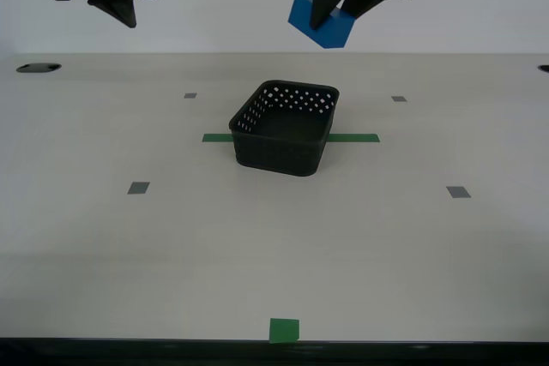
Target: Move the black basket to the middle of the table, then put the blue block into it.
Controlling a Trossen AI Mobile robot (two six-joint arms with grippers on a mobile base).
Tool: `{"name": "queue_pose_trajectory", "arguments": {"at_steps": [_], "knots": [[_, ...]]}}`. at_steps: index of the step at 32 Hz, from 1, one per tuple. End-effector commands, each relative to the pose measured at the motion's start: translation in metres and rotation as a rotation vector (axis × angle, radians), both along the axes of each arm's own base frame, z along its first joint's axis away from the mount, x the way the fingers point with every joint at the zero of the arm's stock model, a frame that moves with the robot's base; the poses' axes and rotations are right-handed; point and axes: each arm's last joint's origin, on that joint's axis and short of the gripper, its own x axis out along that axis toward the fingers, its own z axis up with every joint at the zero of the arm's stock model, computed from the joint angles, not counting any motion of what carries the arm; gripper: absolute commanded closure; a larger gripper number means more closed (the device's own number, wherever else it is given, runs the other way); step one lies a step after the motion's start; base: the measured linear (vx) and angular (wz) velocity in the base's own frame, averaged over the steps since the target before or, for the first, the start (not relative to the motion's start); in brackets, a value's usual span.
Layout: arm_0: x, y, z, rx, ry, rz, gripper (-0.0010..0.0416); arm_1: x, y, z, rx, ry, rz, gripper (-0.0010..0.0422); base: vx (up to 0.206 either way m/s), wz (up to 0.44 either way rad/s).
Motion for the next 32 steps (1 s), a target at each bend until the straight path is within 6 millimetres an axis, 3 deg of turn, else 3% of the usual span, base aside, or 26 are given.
{"name": "queue_pose_trajectory", "arguments": {"at_steps": [1, 3, 9, 16, 17, 23, 24, 32], "knots": [[0.001, 0.008, -0.008, 0.050, 0.032, 0.036, 0.0407, 0.000, 0.000, 0.000, -0.002, 0.003, -0.007, 0.0412, 0.000, 0.000], [0.002, 0.018, -0.019, 0.045, 0.034, 0.054, 0.0406, -0.002, 0.000, -0.001, 0.006, 0.023, -0.020, 0.0412, 0.000, 0.000], [0.005, 0.023, -0.017, 0.076, -0.027, 0.059, 0.0396, -0.003, 0.001, -0.002, 0.013, 0.032, -0.029, 0.0412, 0.000, 0.000], [0.007, 0.025, -0.016, 0.054, -0.073, 0.045, 0.0275, -0.003, 0.000, -0.002, 0.014, 0.037, -0.032, 0.0412, 0.000, 0.000], [0.006, 0.025, -0.016, 0.053, -0.069, 0.046, 0.0228, -0.003, 0.000, -0.002, 0.014, 0.037, -0.032, 0.0412, 0.000, 0.000], [0.005, 0.027, -0.016, 0.052, -0.065, 0.049, 0.0105, -0.004, 0.000, -0.002, 0.015, 0.039, -0.032, 0.0412, 0.000, 0.000], [0.005, 0.027, -0.016, 0.052, -0.065, 0.049, 0.0062, -0.004, 0.001, -0.002, 0.015, 0.039, -0.032, 0.0412, 0.000, 0.000], [0.004, 0.029, -0.016, 0.052, -0.066, 0.054, 0.0054, -0.004, 0.000, -0.002, 0.014, 0.040, -0.031, 0.0412, 0.000, 0.000]]}}
